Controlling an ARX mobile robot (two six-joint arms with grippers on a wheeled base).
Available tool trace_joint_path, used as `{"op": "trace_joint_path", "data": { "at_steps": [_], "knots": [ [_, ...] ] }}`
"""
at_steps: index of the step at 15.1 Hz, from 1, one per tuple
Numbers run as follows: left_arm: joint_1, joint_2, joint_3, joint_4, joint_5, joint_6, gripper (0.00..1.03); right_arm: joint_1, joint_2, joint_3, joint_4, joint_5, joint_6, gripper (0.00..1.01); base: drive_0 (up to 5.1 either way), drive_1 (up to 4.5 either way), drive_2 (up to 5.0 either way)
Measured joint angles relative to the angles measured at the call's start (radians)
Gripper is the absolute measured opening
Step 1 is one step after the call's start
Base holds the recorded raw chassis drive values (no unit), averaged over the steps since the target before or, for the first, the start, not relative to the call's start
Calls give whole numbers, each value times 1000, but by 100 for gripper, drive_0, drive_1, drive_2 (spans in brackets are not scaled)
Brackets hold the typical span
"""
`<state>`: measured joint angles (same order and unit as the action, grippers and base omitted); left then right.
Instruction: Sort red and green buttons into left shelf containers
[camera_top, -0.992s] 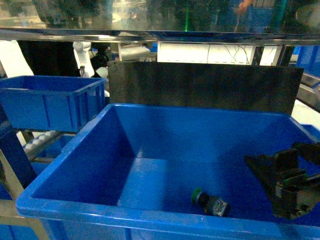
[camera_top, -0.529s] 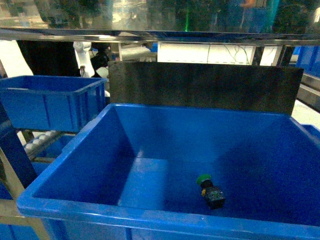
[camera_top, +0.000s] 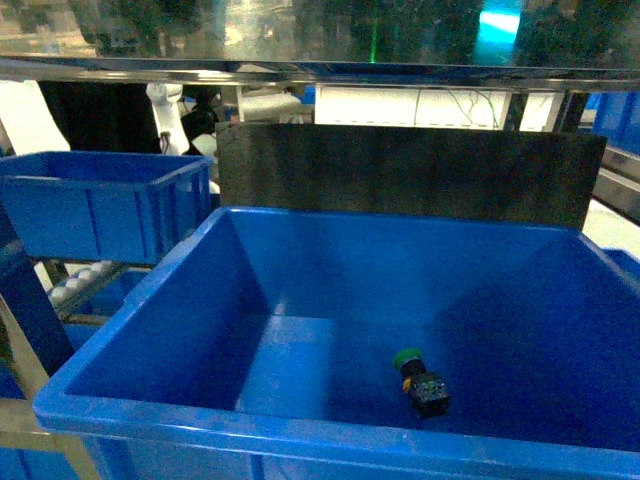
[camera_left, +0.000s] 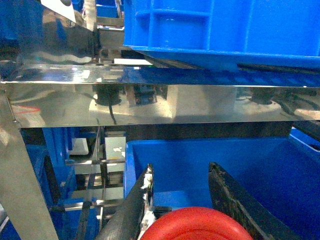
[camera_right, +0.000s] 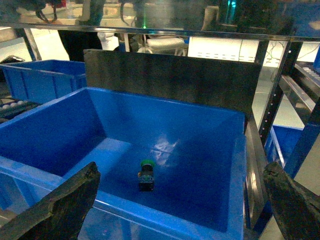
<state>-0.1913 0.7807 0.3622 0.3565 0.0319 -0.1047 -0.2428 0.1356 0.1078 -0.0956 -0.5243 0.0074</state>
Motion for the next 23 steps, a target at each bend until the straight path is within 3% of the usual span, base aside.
{"op": "trace_joint_path", "data": {
  "at_steps": [5, 9, 13, 18, 21, 23],
  "knots": [
    [-26, 58, -13, 41, 19, -20, 29, 0, 0, 0, 1, 0, 0, 98, 0, 0, 0],
    [-127, 216, -72, 149, 2, 26, 29, 0, 0, 0, 1, 0, -1, 98, 0, 0, 0],
    [-219, 343, -77, 238, -31, 40, 28, 0, 0, 0, 1, 0, -1, 98, 0, 0, 0],
    [-292, 650, -24, 451, -86, 68, 28, 0, 0, 0, 1, 0, 0, 98, 0, 0, 0],
    [-296, 860, 48, 558, -115, 59, 28, 0, 0, 0, 1, 0, 0, 98, 0, 0, 0],
    [-303, 950, 87, 566, -128, 46, 28, 0, 0, 0, 1, 0, -1, 98, 0, 0, 0]
  ]
}}
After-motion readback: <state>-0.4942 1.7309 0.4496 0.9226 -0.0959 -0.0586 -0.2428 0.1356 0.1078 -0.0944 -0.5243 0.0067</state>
